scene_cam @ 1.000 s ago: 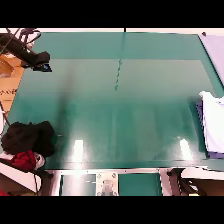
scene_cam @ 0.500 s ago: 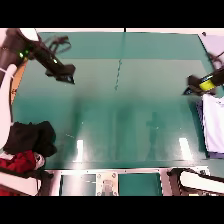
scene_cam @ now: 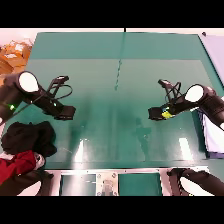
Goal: Fold the shirts.
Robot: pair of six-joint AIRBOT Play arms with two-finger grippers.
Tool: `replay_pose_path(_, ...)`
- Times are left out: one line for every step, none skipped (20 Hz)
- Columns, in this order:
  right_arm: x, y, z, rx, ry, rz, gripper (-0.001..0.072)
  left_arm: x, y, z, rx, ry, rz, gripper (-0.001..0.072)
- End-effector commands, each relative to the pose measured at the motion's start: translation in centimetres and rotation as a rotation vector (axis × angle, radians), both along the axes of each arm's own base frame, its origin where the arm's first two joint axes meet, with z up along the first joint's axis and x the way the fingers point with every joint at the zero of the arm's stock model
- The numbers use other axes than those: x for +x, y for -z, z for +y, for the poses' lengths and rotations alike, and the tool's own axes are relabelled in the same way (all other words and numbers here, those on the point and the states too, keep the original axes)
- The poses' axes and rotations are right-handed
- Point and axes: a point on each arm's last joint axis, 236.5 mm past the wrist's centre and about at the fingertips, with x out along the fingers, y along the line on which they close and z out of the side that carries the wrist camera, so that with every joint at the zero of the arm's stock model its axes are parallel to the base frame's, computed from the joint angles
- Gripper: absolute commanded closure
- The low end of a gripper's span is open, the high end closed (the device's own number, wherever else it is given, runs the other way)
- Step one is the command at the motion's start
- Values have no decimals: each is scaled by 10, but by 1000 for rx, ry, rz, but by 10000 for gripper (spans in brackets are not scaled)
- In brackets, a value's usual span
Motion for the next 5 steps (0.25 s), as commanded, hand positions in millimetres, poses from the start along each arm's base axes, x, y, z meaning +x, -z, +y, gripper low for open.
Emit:
replay_pose_path(-7, 4, 18, 8, -47, -19, 696, -7, 4, 1, -6, -23, -25, 681)
replay_pose_path(-7, 4, 17, 8, -46, -19, 696, -5, 4, 1, -8, -25, -32, 681)
replay_pose_path(-7, 4, 17, 8, -46, -19, 696, -5, 4, 0, -10, -26, -34, 681)
replay_pose_path(-7, 4, 17, 8, -46, -19, 696, -5, 4, 0, -10, -26, -33, 681)
replay_pose_path(-7, 4, 17, 8, -46, -19, 696, -6, 4, 0, -10, -25, -30, 681)
